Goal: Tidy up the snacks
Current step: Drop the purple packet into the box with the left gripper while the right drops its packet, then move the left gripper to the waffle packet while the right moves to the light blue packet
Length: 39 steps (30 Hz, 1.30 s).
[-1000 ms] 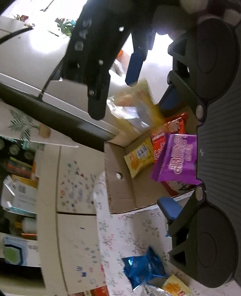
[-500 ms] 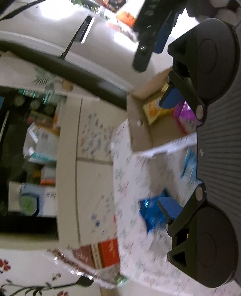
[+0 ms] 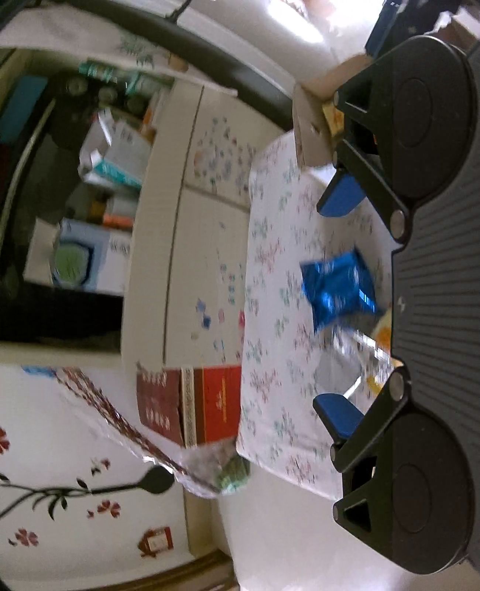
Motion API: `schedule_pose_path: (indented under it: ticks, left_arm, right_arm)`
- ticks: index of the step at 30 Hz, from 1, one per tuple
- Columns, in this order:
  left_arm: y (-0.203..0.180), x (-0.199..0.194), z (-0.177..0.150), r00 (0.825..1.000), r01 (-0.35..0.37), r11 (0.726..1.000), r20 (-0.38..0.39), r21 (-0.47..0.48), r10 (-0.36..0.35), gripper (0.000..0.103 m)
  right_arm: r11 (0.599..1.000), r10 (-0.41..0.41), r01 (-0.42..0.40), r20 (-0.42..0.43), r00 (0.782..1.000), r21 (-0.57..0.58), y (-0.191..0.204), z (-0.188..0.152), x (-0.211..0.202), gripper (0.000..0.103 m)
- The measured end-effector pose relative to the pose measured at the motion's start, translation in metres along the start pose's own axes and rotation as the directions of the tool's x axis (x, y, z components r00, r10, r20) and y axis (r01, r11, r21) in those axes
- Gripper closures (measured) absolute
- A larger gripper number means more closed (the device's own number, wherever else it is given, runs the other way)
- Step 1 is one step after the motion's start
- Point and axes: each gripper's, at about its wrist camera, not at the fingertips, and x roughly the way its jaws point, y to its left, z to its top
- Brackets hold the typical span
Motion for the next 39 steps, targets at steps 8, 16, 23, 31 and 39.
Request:
schedule_pose_path:
  ticks: [8,16,23,31,39]
  left_arm:
    - [0.038,0.037,-0.008,0.994,-0.055,0.998,-0.094,-0.037,0.051,0.000]
    - [0.065,0.064,-0.017,0.983,-0.069,0.989,-0.177,-0.134,0.045,0.000]
    - [0.073,0.084,-0.024,0.972,-0.076,0.979,-0.235,-0.188,0.031,0.000]
    - [0.064,0.111,-0.034,0.958,-0.097,0.983,-0.281,-0.154,0.051,0.000]
    - [0.060,0.131,-0.037,0.954,-0.115,0.981,-0.293,-0.153,0.066,0.000]
  right_arm:
    - [0.992,-0.050,0.042,-0.063,0.997,-0.119,0.040,-0.034,0.031,0.015]
    - [0.980,-0.106,0.084,-0.121,0.987,-0.179,0.064,-0.065,0.054,0.015]
    - [0.982,-0.145,0.122,-0.163,0.976,-0.141,0.069,-0.085,0.072,0.015]
    - [0.973,-0.212,0.190,-0.186,0.959,-0.128,0.073,-0.108,0.091,0.015]
    - [0.960,-0.276,0.262,-0.191,0.942,-0.096,0.067,-0.122,0.108,0.015]
